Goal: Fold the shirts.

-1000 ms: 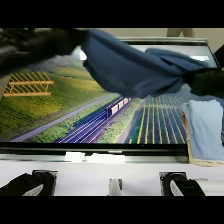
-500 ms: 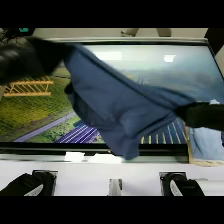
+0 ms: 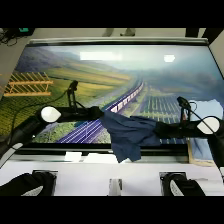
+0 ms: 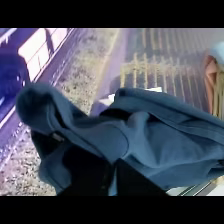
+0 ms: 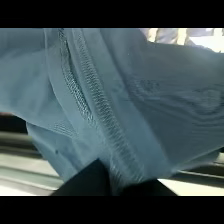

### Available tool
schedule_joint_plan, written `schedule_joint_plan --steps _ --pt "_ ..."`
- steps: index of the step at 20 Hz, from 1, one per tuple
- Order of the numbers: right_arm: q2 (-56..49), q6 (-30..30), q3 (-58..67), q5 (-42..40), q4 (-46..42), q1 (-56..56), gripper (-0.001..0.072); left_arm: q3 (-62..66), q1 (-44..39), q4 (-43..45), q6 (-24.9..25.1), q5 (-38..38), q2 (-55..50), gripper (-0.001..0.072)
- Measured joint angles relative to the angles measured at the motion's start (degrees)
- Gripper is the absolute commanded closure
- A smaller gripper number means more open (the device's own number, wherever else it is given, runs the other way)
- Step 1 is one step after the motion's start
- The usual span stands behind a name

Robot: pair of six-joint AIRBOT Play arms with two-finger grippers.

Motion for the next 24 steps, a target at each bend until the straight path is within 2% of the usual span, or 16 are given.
schedule_joint_plan --steps 1,2,3,4,6,8,9,10,11,12,14,16,24 --pt "-0.8 0.5 -0.4 -1.8 0.1 0.0 0.0249 -0.7 -0.2 -1.5 -0.6 1.3 -1.1 0.0279" --pt "-1.4 0.9 -0.2 -3.3 0.1 0.0 0.0216 -0.7 0.0 -2.3 -0.7 1.9 -1.8 0.0177" --pt "-1.8 0.8 0.8 -4.3 -0.1 0.0 0.0214 0.0 0.7 -3.2 -0.1 1.7 -2.3 0.0159" --pt "-2.1 0.3 2.6 -4.6 -0.9 0.0 0.0205 1.0 1.8 -3.6 1.2 0.5 -2.6 0.0158" --pt "-2.4 -0.7 7.5 -3.7 -5.2 -0.1 0.0106 3.5 5.4 -3.1 3.2 -5.2 -3.0 0.0163" --pt "-2.6 -0.6 11.9 -1.7 -11.8 -0.2 0.0106 5.4 9.4 -1.0 3.9 -13.7 -3.2 0.0334" --pt "-2.8 -0.2 13.1 -1.0 -14.7 -0.7 0.0107 5.8 11.1 1.2 3.8 -18.4 -3.3 0.0333" --pt "-3.2 0.4 13.8 -0.6 -17.1 -1.7 0.0107 5.7 11.9 3.5 2.8 -22.4 -3.3 0.0286" --pt "-3.7 0.6 13.7 0.0 -17.9 -3.0 0.0107 5.1 12.1 5.6 2.1 -25.8 -3.3 0.0037" --pt "-4.3 0.7 13.1 0.3 -17.8 -4.5 0.0106 4.1 11.8 7.4 1.2 -28.4 -3.3 -0.0013" --pt "-5.9 -0.3 10.5 1.0 -15.0 -7.3 0.0086 0.9 9.2 8.6 0.2 -29.9 -3.4 -0.0013" --pt "-7.6 -2.2 7.5 2.1 -11.2 -8.9 0.0086 -3.0 4.8 7.4 -0.3 -28.6 -3.5 -0.0013" --pt "-11.1 -5.7 2.4 4.7 -5.3 -10.7 0.0089 -9.8 -12.0 -1.5 -6.0 -10.0 -8.2 -0.0013"
